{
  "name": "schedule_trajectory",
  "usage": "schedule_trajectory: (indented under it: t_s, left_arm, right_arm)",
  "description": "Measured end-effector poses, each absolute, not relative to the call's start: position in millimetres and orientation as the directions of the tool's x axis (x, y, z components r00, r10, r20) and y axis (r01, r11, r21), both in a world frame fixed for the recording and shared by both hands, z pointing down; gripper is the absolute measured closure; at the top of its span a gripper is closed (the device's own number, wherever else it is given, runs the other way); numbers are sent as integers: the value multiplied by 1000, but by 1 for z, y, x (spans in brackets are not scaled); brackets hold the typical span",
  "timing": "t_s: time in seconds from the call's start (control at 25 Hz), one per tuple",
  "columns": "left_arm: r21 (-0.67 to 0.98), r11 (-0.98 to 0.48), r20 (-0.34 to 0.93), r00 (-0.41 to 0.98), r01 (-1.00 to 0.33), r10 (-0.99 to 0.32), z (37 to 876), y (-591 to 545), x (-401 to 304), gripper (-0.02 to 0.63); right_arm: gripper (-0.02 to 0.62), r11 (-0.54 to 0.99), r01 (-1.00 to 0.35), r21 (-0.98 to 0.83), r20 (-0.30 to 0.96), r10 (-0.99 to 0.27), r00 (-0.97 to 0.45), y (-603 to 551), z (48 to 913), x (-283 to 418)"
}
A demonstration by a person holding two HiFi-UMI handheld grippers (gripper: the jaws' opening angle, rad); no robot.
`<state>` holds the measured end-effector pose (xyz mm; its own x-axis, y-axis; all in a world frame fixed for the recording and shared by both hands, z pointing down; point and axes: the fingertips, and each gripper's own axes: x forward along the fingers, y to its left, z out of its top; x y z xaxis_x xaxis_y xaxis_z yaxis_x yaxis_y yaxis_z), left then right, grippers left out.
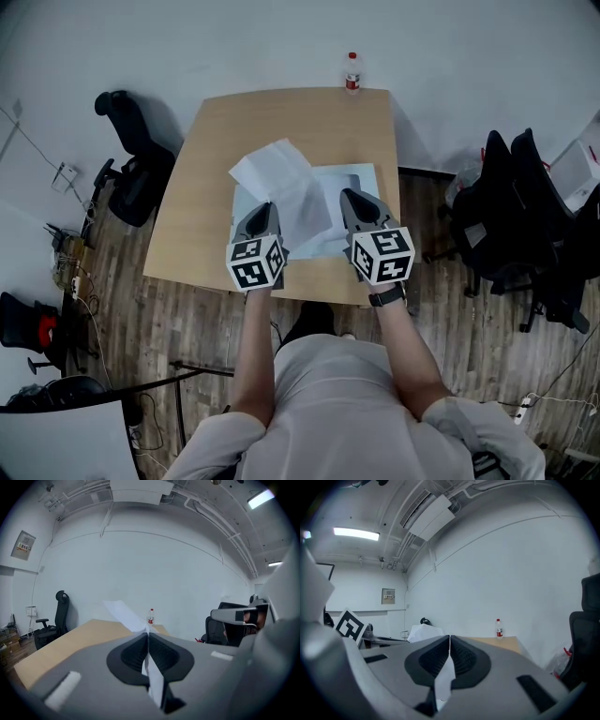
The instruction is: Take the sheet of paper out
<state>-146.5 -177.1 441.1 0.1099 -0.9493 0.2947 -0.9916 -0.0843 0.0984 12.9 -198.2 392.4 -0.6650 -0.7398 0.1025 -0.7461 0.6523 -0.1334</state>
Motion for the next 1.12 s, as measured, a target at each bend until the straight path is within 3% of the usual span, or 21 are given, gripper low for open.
schedule_trajectory:
  t_s: [0.48, 1.12]
  left_arm:
    - [70, -117, 136, 125, -991, -983, 387, -149, -116, 586]
    - [44, -173, 111, 177, -984, -978, 376, -148, -93, 586]
  right_arm:
    - [581, 640, -768, -29, 35, -767, -641, -160, 357, 41]
    - [582, 567, -823, -36, 13, -823, -568, -158, 355, 70]
